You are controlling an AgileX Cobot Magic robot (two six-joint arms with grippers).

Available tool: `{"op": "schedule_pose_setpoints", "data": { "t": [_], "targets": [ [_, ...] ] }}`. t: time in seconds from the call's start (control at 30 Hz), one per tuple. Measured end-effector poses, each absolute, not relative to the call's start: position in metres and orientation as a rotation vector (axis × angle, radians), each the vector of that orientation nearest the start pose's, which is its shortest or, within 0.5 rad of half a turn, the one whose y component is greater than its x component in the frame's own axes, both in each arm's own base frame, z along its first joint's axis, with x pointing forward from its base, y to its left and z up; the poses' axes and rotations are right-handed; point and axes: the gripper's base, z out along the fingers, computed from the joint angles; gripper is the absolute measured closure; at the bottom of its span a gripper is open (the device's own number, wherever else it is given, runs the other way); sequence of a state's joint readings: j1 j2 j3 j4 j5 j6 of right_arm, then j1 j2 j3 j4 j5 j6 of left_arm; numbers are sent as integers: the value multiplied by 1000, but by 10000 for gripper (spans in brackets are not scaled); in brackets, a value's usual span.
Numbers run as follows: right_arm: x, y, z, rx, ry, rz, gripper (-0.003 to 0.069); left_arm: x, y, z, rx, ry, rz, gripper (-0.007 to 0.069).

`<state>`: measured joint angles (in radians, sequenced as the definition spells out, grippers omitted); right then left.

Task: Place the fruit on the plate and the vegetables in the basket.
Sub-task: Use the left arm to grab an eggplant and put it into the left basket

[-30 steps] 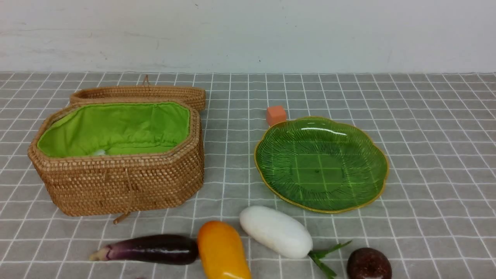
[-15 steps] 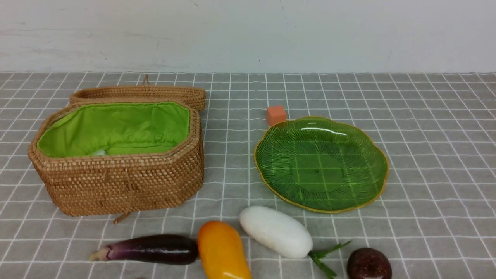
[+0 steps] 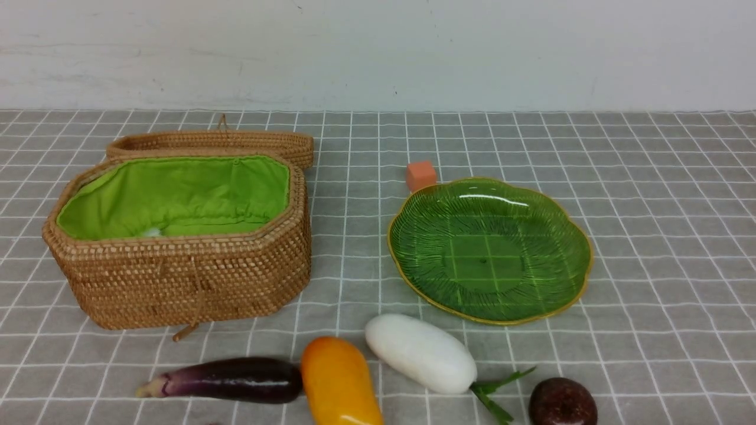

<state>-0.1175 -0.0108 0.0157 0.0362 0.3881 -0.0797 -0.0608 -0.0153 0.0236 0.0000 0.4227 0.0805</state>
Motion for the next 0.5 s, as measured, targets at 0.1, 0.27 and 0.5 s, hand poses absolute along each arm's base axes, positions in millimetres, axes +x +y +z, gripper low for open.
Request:
{"op": "schedule_pose_setpoints", "data": {
  "t": [0.1, 0.27, 0.5],
  "targets": [
    [52, -5, 174, 58, 1877, -100, 417, 51, -3, 168, 135, 1910, 13, 386],
    [52, -5, 174, 58, 1877, -100, 417, 53, -4, 173, 98, 1844, -31, 386],
    [52, -5, 174, 58, 1877, -100, 417, 56, -3, 204, -233, 1491, -347, 386]
  ]
}}
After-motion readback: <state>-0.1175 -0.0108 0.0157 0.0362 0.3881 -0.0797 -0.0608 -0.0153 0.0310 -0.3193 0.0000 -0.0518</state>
